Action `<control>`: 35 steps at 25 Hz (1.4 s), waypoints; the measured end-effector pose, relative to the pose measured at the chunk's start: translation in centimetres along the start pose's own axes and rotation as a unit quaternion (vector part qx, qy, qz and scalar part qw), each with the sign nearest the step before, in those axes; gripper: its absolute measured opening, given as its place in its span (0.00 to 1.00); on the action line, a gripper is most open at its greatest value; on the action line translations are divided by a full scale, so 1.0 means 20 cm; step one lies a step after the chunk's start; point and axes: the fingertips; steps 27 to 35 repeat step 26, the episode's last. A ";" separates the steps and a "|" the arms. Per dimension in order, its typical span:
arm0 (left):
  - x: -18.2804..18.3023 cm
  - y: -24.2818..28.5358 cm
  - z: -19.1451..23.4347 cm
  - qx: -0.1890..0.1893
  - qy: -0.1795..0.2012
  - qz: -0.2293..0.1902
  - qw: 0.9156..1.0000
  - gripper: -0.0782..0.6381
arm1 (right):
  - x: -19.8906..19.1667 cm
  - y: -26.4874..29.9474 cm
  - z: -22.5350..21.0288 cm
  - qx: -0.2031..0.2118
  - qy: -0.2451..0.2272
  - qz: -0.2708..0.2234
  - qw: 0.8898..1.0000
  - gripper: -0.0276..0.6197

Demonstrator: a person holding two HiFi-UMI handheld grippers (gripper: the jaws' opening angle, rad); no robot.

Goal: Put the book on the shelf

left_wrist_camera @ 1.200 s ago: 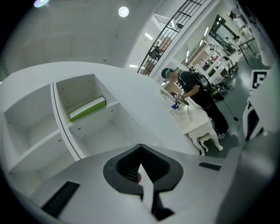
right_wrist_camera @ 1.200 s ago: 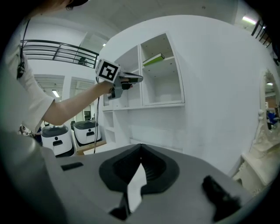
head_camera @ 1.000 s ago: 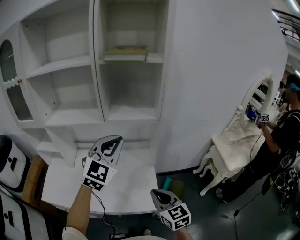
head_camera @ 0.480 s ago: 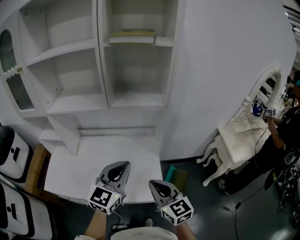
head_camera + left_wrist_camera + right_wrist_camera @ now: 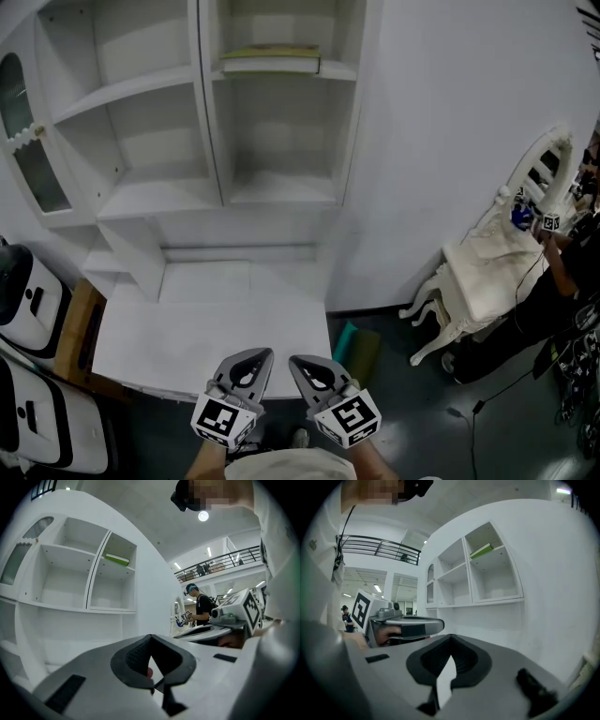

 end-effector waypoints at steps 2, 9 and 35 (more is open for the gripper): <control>-0.01 -0.01 -0.03 -0.002 -0.001 0.000 1.000 0.12 | 0.00 0.01 0.02 -0.001 -0.017 0.009 1.000 0.06; -0.03 -0.04 -0.03 -0.009 -0.046 -0.007 0.999 0.12 | 0.04 0.01 0.02 0.001 -0.023 0.000 1.000 0.06; 0.03 -0.06 -0.09 -0.005 -0.016 -0.008 1.000 0.12 | 0.06 0.00 0.03 0.002 -0.024 -0.010 1.000 0.06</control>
Point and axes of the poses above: the fingertips, and each gripper's own axes: y forward along the fingers, z to its left, x out of its top, and after that the axes turned 6 degrees about -x, right-handed
